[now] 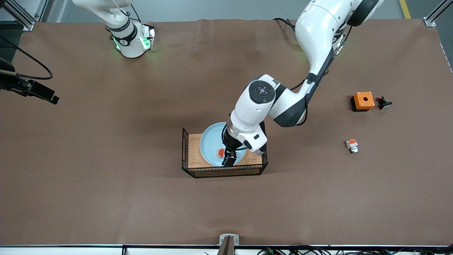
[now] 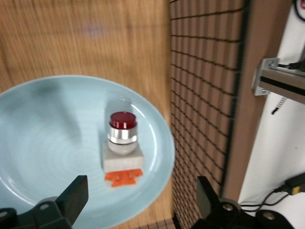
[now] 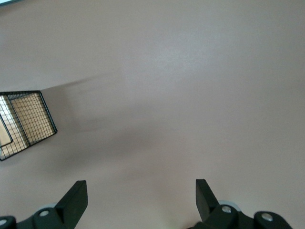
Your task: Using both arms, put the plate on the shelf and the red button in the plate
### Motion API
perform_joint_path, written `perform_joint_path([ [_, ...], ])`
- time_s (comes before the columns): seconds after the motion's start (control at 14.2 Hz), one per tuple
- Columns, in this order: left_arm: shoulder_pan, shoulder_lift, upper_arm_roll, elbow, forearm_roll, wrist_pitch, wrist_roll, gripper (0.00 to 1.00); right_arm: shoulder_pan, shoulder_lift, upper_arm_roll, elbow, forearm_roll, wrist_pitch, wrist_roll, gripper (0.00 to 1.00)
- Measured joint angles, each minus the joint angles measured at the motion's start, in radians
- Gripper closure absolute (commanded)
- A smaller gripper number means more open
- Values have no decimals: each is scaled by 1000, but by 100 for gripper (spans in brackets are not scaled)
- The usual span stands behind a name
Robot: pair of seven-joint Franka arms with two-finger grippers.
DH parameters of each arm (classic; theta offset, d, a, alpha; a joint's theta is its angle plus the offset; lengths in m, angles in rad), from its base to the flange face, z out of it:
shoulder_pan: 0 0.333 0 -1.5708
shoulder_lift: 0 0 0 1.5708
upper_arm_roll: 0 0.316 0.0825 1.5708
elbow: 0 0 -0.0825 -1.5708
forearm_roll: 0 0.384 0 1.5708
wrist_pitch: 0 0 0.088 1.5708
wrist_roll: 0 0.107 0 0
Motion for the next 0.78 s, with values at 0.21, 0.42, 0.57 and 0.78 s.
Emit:
perform_joint_path([
  [0.21,24,-49,1,5,0,-40,0,0,-4,-9,-6,-12,-3,0,-57,0],
  [0.42,71,-116,0,8,0,-107,32,0,-11,-37,-10,-61,-4,24,-85,0],
  [0.57,108,-161,-1,8,0,-171,126,0,-14,-71,-22,-111,-7,51,-133,0],
  [0.78,168,-227,-2,-21,-1,-273,373,0,-22,-123,-63,-186,-7,94,-221,0],
])
